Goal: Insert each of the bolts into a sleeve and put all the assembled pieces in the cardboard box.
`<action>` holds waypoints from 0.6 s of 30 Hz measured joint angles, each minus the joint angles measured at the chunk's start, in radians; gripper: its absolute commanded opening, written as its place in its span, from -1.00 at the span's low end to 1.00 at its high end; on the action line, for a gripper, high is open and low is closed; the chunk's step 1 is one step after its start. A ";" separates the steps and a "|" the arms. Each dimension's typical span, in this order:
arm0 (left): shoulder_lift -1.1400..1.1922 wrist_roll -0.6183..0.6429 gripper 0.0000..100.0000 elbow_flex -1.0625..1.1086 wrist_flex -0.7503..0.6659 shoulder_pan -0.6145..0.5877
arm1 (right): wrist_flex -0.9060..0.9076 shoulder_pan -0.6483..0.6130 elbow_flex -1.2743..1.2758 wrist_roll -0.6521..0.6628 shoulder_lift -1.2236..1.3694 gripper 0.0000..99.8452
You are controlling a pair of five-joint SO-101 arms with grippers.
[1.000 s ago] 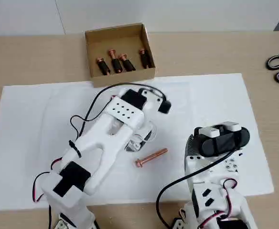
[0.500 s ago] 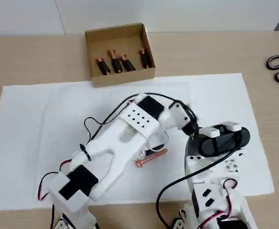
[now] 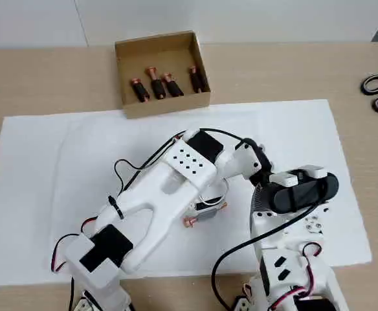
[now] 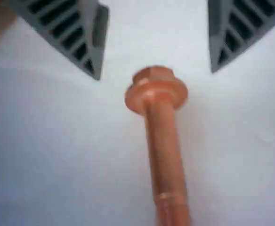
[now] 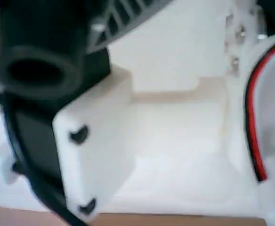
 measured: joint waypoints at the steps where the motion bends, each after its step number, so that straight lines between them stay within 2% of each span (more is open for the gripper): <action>1: 0.000 0.000 -0.70 0.000 -0.005 0.000 | 0.000 0.000 0.000 0.000 0.000 -0.99; 7: 0.005 0.000 -0.70 0.000 -0.011 0.002 | 0.000 0.000 0.000 0.000 0.000 -0.99; 18: 0.117 0.110 -0.70 -0.009 -0.063 0.012 | 0.000 0.000 0.000 0.000 0.000 -0.99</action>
